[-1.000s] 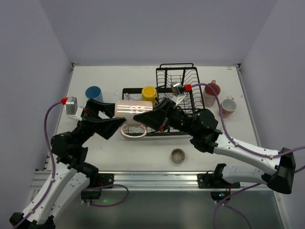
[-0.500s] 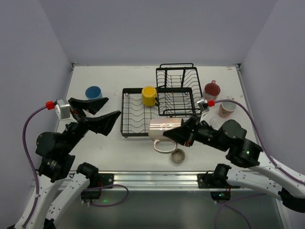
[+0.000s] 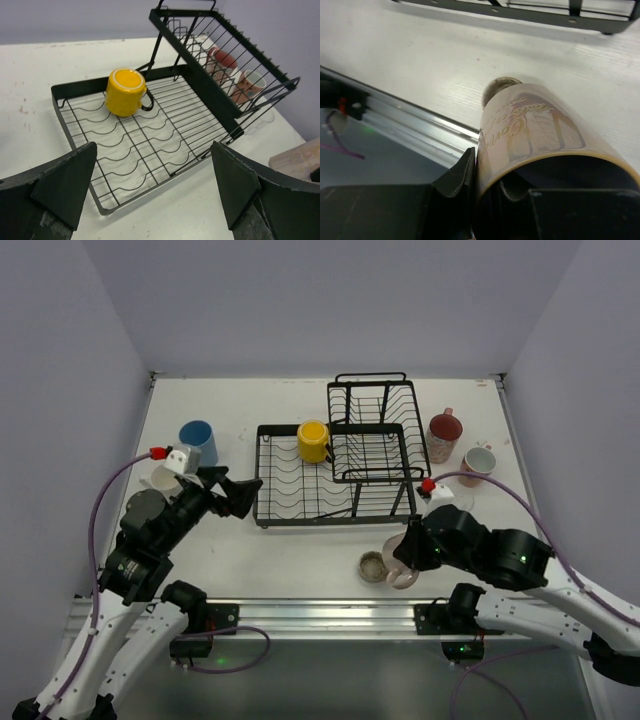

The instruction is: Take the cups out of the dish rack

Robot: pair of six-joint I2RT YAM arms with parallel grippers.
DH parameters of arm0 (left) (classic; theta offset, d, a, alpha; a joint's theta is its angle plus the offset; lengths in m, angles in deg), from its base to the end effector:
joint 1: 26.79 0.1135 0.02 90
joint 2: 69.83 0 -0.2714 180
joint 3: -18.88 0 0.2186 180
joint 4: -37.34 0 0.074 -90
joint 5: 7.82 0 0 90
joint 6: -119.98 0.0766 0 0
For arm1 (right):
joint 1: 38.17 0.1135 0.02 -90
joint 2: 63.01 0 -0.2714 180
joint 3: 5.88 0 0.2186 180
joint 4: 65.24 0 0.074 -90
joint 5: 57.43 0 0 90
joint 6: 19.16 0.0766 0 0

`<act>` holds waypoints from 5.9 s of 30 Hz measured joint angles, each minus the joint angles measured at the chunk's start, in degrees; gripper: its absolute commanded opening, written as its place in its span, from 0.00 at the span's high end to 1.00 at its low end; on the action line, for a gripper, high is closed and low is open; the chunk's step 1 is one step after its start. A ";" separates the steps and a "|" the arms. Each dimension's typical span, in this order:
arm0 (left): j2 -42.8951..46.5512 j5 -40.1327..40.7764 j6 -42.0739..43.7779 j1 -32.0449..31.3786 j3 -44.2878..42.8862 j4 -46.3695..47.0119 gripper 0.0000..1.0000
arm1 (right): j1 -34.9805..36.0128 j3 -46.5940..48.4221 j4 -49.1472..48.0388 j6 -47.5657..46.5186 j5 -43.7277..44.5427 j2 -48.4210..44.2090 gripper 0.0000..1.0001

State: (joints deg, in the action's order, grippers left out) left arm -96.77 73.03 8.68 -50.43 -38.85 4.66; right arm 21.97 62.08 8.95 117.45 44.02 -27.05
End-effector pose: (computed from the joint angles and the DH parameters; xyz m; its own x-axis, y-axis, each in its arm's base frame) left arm 0.1008 -0.0574 0.3434 -0.2248 -0.2931 -0.9293 0.4935 0.7881 -0.3679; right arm 0.0611 0.0758 0.2886 -0.7942 0.0472 -0.6059 -0.2906 0.8461 0.4468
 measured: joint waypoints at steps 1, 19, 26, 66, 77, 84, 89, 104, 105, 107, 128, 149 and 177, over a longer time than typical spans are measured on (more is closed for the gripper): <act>-0.42 0.48 0.20 0.00 0.35 -0.52 0.00 | 0.00 0.00 0.70 0.07 0.85 2.10 1.00; -5.68 0.48 -1.25 0.00 3.04 -2.19 0.00 | -1.88 -11.13 -1.99 9.01 14.58 17.31 1.00; -10.71 -1.27 -4.44 0.00 3.04 0.98 0.00 | -4.59 -15.32 -6.71 11.23 16.50 17.94 1.00; -74.49 15.30 2.54 -6.47 -24.22 31.93 0.00 | -5.88 -20.94 -20.37 -0.81 12.33 -9.86 0.03; -80.56 16.81 4.98 -7.15 -29.20 29.09 0.00 | -5.88 -21.44 -22.58 -1.88 10.34 -10.60 0.01; -82.79 17.73 6.10 -7.52 -31.32 28.13 0.00 | -5.88 -21.53 -23.87 -2.54 9.25 -11.74 0.01; -85.13 20.00 7.50 -9.07 -31.87 27.30 0.00 | -5.75 -21.53 -25.75 -3.30 8.33 -11.69 0.01; -81.72 26.84 8.00 -9.29 -27.63 26.95 0.73 | -4.74 -20.74 -26.53 -4.11 7.06 -11.52 0.01; -81.05 26.75 7.98 -9.05 -26.91 26.69 0.81 | -4.68 -20.20 -26.53 -4.28 7.04 -11.85 0.01; -79.14 26.58 7.74 -8.55 -25.16 25.79 0.87 | -4.63 -18.67 -26.64 -4.74 6.99 -12.79 0.01; -21.42 14.27 -6.93 -3.74 -2.73 23.98 1.00 | -3.13 -5.01 -54.93 -5.99 -6.88 3.65 0.05; 0.70 -5.95 -22.34 -3.74 6.25 38.64 1.00 | -1.16 9.51 -80.37 6.82 -24.70 31.76 0.54; 6.86 18.36 -5.25 -3.74 -20.26 2.23 0.00 | 3.06 28.28 -64.35 1.18 -31.06 51.84 1.00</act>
State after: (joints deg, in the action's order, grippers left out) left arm -89.91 91.39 3.44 -54.17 -59.12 6.89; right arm 25.03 90.37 -55.40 118.63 12.96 24.80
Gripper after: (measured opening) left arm 0.997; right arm 0.092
